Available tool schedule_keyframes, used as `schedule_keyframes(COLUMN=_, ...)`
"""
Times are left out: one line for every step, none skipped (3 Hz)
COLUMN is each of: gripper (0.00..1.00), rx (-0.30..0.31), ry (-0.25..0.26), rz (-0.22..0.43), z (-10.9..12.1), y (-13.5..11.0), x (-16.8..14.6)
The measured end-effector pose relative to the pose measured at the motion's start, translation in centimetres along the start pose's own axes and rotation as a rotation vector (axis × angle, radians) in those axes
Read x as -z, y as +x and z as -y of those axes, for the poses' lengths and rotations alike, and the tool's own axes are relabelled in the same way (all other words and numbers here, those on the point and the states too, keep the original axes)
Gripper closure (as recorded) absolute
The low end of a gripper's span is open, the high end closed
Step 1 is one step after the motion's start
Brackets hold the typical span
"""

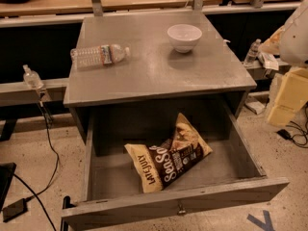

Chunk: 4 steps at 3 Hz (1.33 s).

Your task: Pick brown chip bag from top drawer and place on counter

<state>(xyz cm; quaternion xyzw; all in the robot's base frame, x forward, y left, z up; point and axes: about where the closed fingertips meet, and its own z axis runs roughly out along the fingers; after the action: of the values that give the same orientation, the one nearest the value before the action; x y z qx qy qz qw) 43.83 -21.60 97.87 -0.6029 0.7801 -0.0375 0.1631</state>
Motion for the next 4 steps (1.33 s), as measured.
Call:
schedule_keyframes(gripper=0.00, rx=0.000, ry=0.000, rz=0.000, z=0.0, y=0.0, x=0.0)
schedule_keyframes(gripper=0.00, rx=0.095, ry=-0.022, rz=0.084, z=0.1, y=-2.8, x=-1.2)
schedule_keyframes(gripper=0.00, rx=0.239, ry=-0.091, rz=0.228, z=-1.2, y=-9.2, x=-5.2)
schedule_keyframes(gripper=0.00, rx=0.422, ry=-0.144, rz=0.351, z=-4.8, y=-16.2, x=-11.2)
